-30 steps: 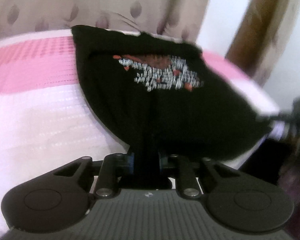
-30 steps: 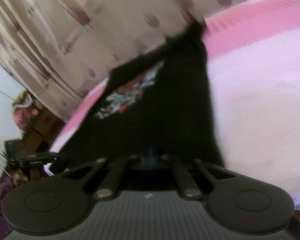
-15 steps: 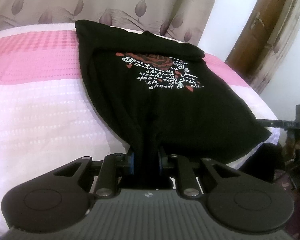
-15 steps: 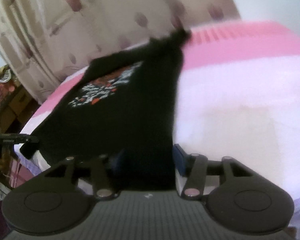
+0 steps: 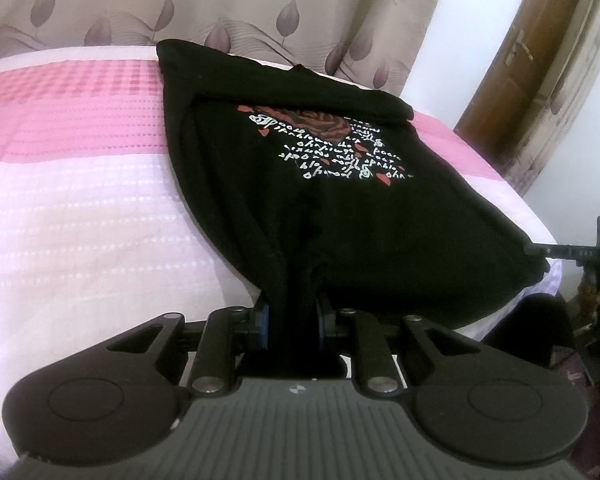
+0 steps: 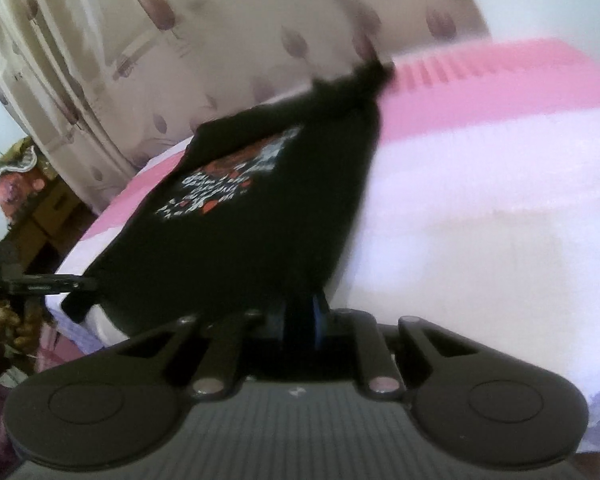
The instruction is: Fold small clothes
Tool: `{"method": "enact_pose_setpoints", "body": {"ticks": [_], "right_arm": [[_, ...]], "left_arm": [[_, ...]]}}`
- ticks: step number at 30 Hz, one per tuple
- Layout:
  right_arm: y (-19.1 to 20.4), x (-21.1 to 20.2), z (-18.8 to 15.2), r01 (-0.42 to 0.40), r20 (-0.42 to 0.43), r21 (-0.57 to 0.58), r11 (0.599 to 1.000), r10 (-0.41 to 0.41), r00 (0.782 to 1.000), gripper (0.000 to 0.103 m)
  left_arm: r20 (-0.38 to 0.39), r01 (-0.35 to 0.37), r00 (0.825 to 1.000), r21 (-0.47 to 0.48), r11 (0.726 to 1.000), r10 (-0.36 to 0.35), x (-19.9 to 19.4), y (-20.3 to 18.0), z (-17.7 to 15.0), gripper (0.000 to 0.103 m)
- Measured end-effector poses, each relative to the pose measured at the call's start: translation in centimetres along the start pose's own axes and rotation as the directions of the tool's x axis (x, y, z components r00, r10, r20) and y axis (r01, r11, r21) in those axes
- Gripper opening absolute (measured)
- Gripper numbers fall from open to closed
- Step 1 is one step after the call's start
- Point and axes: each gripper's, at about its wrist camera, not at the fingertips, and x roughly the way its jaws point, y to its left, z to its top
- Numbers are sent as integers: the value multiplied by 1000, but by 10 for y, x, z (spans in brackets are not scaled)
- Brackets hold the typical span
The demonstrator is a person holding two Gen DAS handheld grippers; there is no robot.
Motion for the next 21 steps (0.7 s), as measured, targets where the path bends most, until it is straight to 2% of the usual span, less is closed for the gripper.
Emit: {"method": "enact_pose_setpoints", "body": {"ticks": [1,2,5,6,7,9,11,14,17,21], "right_arm": [[1,2,0,23,-17,-16,1000,-23,1000,28],[2,4,-1,40,-32,-23,999,-41,999,28],[3,12,-5,-20,-44,-7,1000,20,999,28],[4,14,-5,-34,-43,1,999,34,999,26],[5,17,-6,-48,-39,12,999,48,998,13],[5,22,-8,-74,-29,49,996,76,997,12],[5,19,-8,-127,30,95,987,125,992,12],[5,7,-4,-233,143,166,958,210,967,12],[7,-3,2,-304,228,193,933,258,939,12],[9,-4,7,-344,290,208,916,278,916,12]], "left_arm": [[-2,-1,1000,1,1000,1,0,0,0,22],[-2,-1,1000,0,1000,1,0,0,0,22],[-2,1,1000,-6,1000,-1,1,1,0,22],[0,2,1000,-8,1000,-2,2,1,0,22],[3,3,1000,-12,1000,-3,2,2,-1,22],[17,6,1000,-26,1000,-6,1,3,-2,22],[49,4,999,-43,999,-2,-2,4,-2,22],[91,7,996,-37,999,-4,-9,-1,2,21],[113,8,994,-24,1000,-5,-12,-7,8,21],[139,15,990,-30,999,-10,-13,-10,14,21]]}}
